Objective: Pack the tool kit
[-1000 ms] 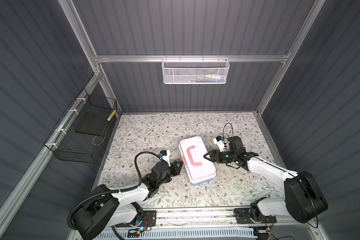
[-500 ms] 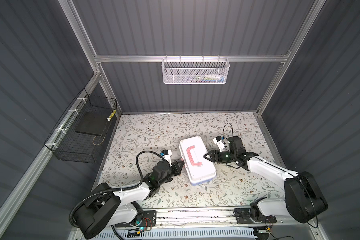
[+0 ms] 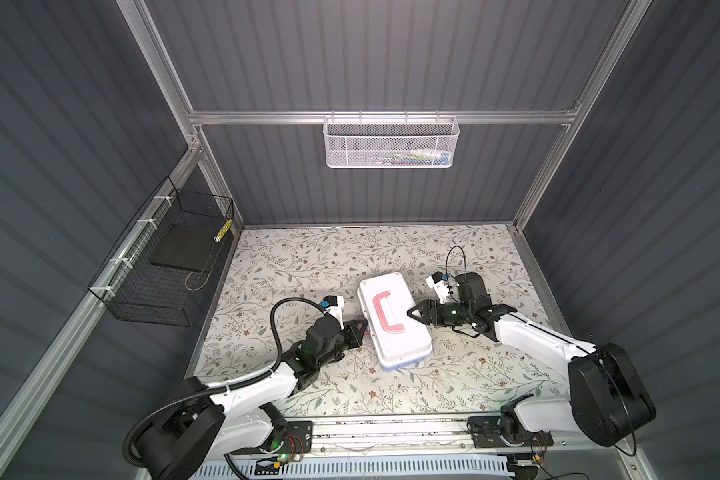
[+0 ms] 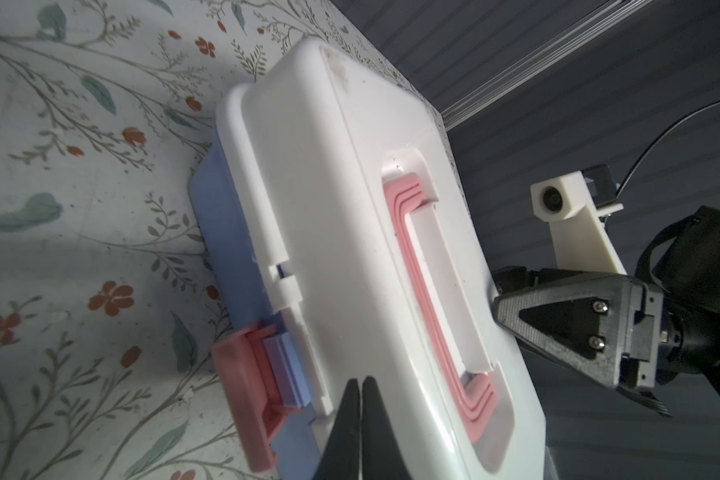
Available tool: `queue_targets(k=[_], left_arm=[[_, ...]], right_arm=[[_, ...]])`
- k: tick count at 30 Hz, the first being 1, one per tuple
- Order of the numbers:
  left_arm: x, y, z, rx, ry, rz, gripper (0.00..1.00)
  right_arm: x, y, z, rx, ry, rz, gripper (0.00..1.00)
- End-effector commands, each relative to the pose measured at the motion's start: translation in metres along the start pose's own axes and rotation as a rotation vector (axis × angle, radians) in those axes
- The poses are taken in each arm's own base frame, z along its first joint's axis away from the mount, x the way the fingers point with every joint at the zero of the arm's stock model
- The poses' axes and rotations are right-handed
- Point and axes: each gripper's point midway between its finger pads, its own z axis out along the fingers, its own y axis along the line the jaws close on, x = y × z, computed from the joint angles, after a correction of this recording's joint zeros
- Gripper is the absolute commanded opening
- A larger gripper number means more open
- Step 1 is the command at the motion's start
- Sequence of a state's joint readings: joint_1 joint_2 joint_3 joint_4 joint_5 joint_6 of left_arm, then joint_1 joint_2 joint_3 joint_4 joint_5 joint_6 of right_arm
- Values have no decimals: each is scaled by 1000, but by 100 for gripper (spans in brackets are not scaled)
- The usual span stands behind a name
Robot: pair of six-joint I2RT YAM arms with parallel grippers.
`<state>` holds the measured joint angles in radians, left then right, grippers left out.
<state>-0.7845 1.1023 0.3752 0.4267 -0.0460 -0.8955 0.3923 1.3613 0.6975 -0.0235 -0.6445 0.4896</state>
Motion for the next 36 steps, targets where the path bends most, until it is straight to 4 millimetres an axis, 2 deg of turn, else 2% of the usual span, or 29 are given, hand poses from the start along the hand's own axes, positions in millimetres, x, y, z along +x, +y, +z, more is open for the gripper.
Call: queue_targets(k=[1, 6, 10, 14, 18, 26, 36], left_arm=[[-4, 27, -16, -178, 15, 72, 9], [1, 62, -25, -280, 30, 32, 8], [11, 72, -17, -301, 59, 17, 5], [15, 69, -6, -278, 85, 15, 2], [14, 57, 3, -225, 97, 22, 1], [10, 38, 12, -146, 105, 40, 1], [8, 29, 16, -97, 99, 37, 0]], right_arm=[[16, -2, 1, 3, 50, 12, 62], [16, -2, 3, -5, 53, 15, 62], [17, -3, 3, -3, 54, 16, 62], [18, -4, 3, -2, 54, 12, 62], [18, -4, 5, -10, 50, 20, 63], [14, -1, 6, -21, 53, 18, 63], [17, -3, 5, -16, 56, 23, 63]])
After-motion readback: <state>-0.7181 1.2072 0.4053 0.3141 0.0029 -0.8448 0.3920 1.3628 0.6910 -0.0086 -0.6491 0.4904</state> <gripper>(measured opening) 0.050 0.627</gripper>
